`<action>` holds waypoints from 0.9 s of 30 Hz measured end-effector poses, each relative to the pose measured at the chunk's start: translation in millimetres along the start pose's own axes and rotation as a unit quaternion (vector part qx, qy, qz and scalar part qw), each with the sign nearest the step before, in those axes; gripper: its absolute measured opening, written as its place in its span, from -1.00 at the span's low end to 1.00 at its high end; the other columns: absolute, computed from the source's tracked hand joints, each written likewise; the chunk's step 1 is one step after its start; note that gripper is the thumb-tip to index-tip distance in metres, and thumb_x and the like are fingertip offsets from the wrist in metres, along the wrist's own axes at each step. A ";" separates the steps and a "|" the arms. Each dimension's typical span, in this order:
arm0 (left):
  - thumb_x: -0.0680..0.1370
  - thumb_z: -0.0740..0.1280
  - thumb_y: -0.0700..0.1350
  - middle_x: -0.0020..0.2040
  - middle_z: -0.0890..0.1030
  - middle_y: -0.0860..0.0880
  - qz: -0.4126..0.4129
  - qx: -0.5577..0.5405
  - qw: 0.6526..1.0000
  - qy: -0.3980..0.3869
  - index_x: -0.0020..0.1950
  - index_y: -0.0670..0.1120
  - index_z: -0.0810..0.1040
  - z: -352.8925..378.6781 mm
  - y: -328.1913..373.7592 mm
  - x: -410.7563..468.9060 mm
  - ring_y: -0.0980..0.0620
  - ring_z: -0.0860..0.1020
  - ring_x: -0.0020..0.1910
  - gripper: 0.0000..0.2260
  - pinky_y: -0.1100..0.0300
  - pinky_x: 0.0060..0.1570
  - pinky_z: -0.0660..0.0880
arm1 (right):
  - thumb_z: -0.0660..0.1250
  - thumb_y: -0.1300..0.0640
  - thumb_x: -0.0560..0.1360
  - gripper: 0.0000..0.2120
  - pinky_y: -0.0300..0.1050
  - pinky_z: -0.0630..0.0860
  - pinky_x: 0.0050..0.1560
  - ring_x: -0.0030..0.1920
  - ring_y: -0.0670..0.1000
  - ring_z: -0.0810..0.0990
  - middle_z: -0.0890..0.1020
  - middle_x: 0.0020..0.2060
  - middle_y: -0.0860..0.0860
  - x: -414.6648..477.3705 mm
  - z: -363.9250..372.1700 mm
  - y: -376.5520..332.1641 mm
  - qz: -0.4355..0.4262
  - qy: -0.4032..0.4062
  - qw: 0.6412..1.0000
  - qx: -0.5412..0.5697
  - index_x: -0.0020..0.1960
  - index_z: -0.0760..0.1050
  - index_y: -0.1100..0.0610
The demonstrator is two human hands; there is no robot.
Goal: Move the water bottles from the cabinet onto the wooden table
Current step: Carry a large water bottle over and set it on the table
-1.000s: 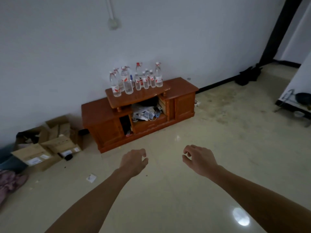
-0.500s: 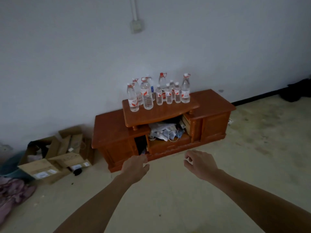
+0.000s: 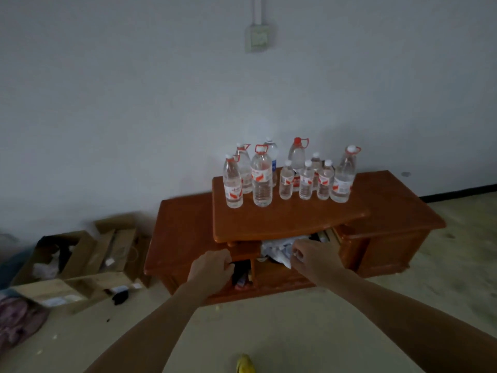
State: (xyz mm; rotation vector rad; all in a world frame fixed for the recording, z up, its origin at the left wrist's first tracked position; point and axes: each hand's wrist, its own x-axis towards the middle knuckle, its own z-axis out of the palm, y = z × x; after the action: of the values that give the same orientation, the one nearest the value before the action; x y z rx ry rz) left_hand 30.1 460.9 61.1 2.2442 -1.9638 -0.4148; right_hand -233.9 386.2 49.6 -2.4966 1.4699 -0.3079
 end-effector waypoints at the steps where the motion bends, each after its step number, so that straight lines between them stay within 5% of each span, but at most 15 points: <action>1: 0.55 0.24 0.04 -0.14 0.58 0.07 0.001 -0.006 1.000 0.003 -0.07 0.05 0.49 -4.4 -7.0 24.8 0.03 0.54 -0.15 -0.90 0.13 -0.18 0.46 | 0.19 -0.03 0.51 -0.87 -0.09 0.47 -0.34 -0.37 -0.08 0.46 0.42 -0.38 -0.12 25.7 3.2 3.5 0.001 -0.007 1.000 -0.003 -0.14 0.43 0.01; 14: 0.56 0.26 0.05 -0.13 0.60 0.08 0.031 -0.002 0.999 -0.009 -0.01 0.04 0.52 -57.8 -59.3 272.0 0.08 0.57 -0.14 -0.87 0.14 -0.11 0.52 | 0.24 -0.12 0.54 -0.85 -0.30 0.29 -0.30 -0.25 -0.16 0.48 0.50 -0.20 -0.14 255.7 -5.2 25.6 0.057 0.006 0.998 -0.033 0.00 0.46 -0.06; 20: 0.56 0.26 0.03 -0.16 0.56 0.08 0.024 -0.015 0.999 -0.030 -0.02 0.04 0.52 -35.0 -57.1 354.1 0.09 0.53 -0.19 -0.90 0.17 -0.16 0.49 | 0.28 -0.09 0.53 -0.75 -0.14 0.54 -0.10 -0.09 -0.06 0.57 0.58 -0.03 -0.04 374.9 2.8 70.8 0.038 0.058 0.997 -0.026 0.12 0.46 0.03; 27: 0.58 0.28 -0.01 -0.09 0.62 0.03 -0.031 -0.037 0.996 -0.079 0.03 -0.02 0.53 -10.9 -49.6 427.1 0.13 0.55 -0.23 -0.88 0.19 -0.09 0.58 | 0.28 -0.12 0.51 -0.58 0.02 0.55 0.07 0.23 0.10 0.47 0.48 0.23 0.07 525.8 9.9 93.6 0.005 0.079 0.997 -0.008 0.28 0.37 0.06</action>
State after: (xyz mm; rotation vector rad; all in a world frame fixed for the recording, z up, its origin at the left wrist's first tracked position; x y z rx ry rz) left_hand 129.6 46.0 6.7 2.2946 -1.9193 -0.6809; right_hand -58.7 -118.4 46.2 -2.5276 1.5484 -0.5026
